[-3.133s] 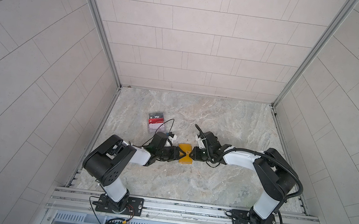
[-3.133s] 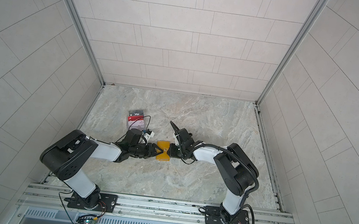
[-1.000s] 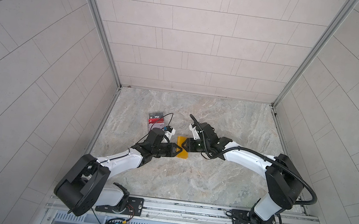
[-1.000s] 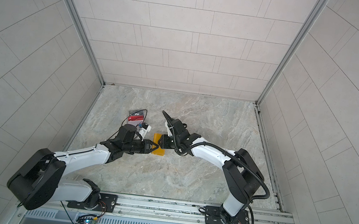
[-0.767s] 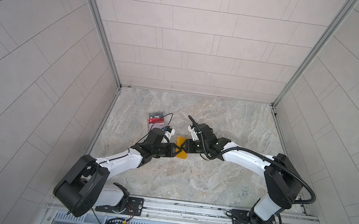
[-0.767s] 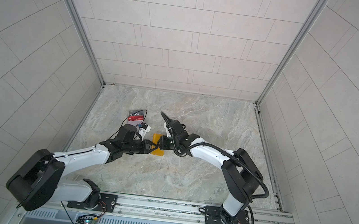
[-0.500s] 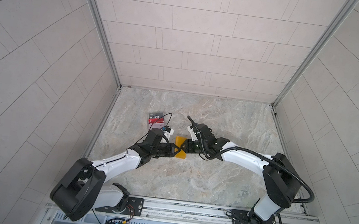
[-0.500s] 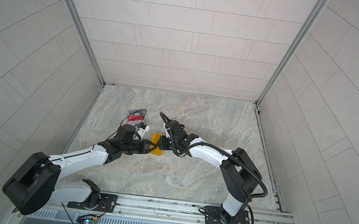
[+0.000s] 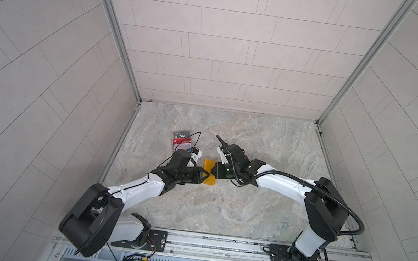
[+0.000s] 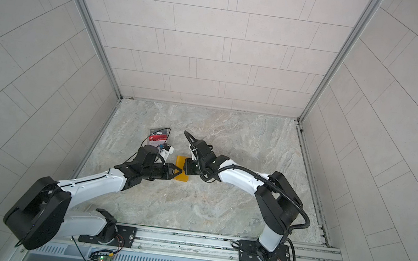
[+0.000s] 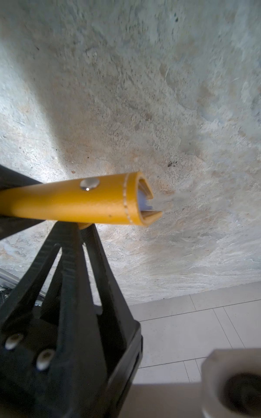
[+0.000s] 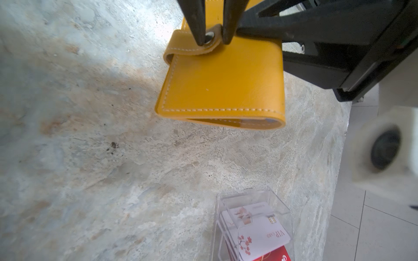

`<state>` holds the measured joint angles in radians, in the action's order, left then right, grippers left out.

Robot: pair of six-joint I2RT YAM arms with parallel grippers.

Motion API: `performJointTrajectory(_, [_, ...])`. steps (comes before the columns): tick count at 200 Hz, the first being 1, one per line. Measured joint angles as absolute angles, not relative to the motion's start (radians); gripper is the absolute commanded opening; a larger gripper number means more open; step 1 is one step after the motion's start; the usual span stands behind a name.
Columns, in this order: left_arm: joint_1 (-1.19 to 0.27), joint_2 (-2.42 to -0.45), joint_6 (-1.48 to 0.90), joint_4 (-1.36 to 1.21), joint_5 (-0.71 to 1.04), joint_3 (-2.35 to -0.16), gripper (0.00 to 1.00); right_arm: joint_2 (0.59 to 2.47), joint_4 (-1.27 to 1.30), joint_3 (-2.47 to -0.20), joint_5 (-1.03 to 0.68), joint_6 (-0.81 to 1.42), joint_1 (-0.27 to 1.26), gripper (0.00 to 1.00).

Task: Take the credit cards out of the card holder

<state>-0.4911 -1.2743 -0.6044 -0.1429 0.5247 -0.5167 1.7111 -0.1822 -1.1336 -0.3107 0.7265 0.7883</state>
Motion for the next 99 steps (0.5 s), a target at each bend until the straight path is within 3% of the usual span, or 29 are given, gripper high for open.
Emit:
performJointTrajectory(61, [-0.491,-1.275,-0.597,-0.137,0.513,-0.520,0.00,1.711,-0.203,-1.148,-0.302,0.710,0.790,0.00])
performJointTrajectory(99, [-0.491,-1.272,-0.589,-0.123,0.507,-0.522,0.00,1.711,-0.208,-1.148,-0.302,0.709,0.790,0.00])
